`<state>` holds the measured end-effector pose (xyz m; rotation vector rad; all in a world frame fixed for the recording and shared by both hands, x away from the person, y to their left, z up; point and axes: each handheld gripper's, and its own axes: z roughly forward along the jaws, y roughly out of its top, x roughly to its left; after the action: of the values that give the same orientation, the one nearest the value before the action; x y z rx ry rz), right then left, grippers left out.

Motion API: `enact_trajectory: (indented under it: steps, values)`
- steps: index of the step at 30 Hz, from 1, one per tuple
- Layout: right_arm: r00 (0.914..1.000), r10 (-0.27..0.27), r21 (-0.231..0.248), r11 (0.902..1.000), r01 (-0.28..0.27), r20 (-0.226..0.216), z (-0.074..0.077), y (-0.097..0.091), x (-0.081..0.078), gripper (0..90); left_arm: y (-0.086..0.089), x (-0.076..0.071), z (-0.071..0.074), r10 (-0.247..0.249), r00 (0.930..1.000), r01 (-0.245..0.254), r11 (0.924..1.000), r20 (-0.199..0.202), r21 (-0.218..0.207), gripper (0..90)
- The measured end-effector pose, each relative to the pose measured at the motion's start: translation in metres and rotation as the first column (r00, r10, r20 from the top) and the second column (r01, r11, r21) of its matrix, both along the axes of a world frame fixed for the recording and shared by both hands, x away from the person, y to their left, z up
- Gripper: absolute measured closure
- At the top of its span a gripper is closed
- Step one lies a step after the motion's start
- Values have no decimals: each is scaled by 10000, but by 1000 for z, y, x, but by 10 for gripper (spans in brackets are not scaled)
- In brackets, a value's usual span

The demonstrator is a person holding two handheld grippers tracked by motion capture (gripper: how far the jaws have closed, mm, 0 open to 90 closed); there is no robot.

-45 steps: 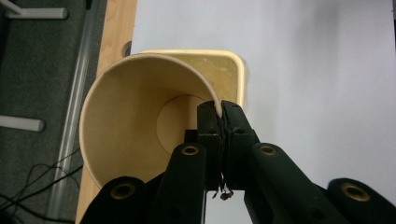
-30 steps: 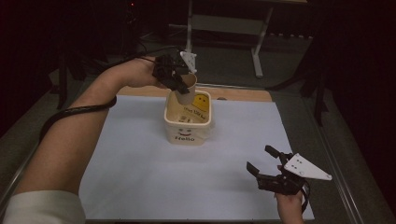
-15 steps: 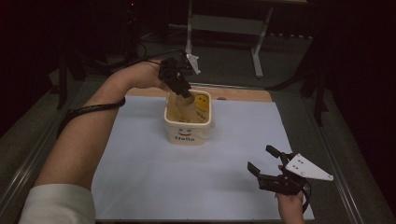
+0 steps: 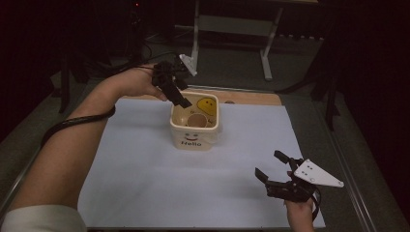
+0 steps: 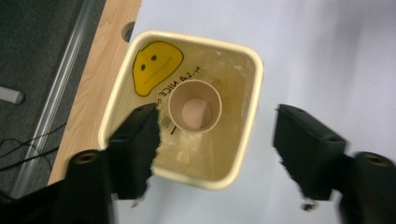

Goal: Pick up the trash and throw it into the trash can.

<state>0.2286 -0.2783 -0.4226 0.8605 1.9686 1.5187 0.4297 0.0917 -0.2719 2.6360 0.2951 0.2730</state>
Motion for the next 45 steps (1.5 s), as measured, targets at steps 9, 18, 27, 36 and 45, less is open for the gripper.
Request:
enact_trajectory:
  steps: [9,18,27,36,45]
  values:
    - [10000,1,-20,10000,-1,-34,0,1,0,126,32,-18,-2,657,9977,-670,9929,-157,-982,183]
    - [10000,0,-63,10000,0,-81,-1,3,1,126,59,-37,-21,811,9956,-864,9883,-468,-1253,119]
    - [10000,-6,-18,10000,6,-96,-2,3,1,126,90,-54,-42,1238,9881,-1395,9713,-912,-1929,56]
    - [9999,-4,-40,10000,4,-121,-2,3,2,126,113,-72,-66,1543,9847,-1683,9630,-812,-2106,5]
    - [10000,-26,-59,10000,25,-91,-2,3,1,126,122,-97,-84,1717,9818,-1875,9440,-811,-2714,6]
